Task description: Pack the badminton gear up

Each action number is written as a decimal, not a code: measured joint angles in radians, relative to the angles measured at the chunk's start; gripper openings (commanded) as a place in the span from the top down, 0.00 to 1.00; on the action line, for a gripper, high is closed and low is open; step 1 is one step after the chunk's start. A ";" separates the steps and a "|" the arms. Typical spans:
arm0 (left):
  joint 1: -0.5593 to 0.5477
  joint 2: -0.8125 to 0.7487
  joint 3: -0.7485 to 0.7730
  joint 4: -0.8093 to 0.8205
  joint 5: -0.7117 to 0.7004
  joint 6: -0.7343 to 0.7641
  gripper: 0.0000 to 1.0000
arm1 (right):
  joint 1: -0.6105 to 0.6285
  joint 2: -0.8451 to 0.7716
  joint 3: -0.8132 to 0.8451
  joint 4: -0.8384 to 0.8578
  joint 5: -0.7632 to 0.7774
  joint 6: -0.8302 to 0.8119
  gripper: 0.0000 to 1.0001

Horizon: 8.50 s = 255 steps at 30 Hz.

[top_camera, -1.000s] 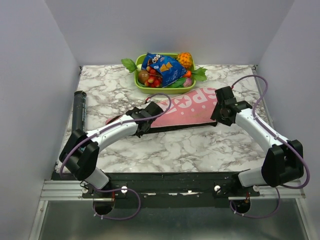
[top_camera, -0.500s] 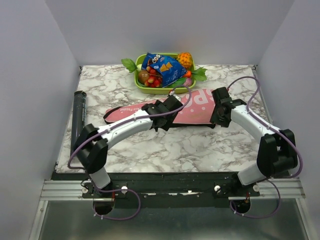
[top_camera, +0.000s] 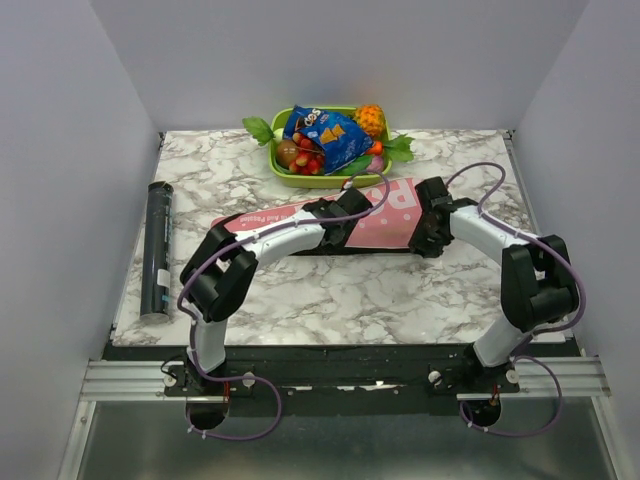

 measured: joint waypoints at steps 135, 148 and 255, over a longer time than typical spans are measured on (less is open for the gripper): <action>0.206 0.033 0.042 0.084 0.128 0.026 0.32 | 0.150 0.236 0.165 0.010 -0.328 0.150 1.00; 0.286 -0.108 0.029 -0.002 0.094 -0.003 0.31 | -0.156 0.286 0.261 -0.082 -0.282 0.140 0.99; 0.154 -0.307 -0.455 0.166 0.613 -0.062 0.44 | 0.261 -0.095 0.077 -0.132 -0.137 -0.107 0.44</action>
